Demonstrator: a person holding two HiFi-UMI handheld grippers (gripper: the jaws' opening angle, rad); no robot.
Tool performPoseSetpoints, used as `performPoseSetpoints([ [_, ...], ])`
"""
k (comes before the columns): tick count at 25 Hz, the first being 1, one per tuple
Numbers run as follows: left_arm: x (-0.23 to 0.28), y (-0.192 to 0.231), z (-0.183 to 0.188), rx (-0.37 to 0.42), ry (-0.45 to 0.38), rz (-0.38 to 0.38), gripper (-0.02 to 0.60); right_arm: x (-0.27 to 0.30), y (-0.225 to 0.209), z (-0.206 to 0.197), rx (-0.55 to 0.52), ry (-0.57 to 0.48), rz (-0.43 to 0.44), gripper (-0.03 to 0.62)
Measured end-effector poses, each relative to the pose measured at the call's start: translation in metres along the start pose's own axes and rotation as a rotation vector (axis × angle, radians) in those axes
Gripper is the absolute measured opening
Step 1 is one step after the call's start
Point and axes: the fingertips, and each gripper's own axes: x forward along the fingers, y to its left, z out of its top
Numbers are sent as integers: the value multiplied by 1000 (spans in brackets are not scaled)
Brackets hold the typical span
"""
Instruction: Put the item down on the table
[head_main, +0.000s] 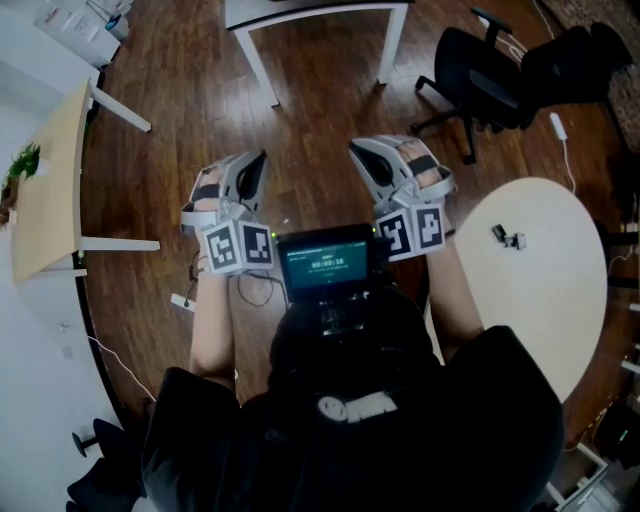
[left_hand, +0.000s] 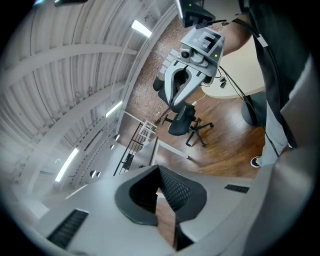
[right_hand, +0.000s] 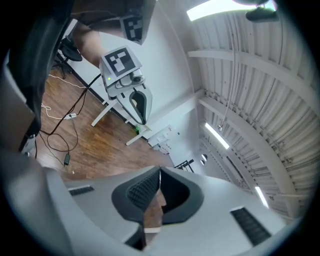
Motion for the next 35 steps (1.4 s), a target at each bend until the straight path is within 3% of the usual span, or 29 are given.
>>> performPoseSetpoints([
  [12, -155, -65, -6, 6, -39, 17, 0, -92, 97, 101, -33, 23, 12, 9],
  [22, -222, -103, 4, -4, -78, -12, 0, -154, 132, 148, -62, 61, 20, 9],
  [35, -251, -128, 32, -8, -51, -52, 0, -192, 144, 152, -45, 53, 73, 9],
])
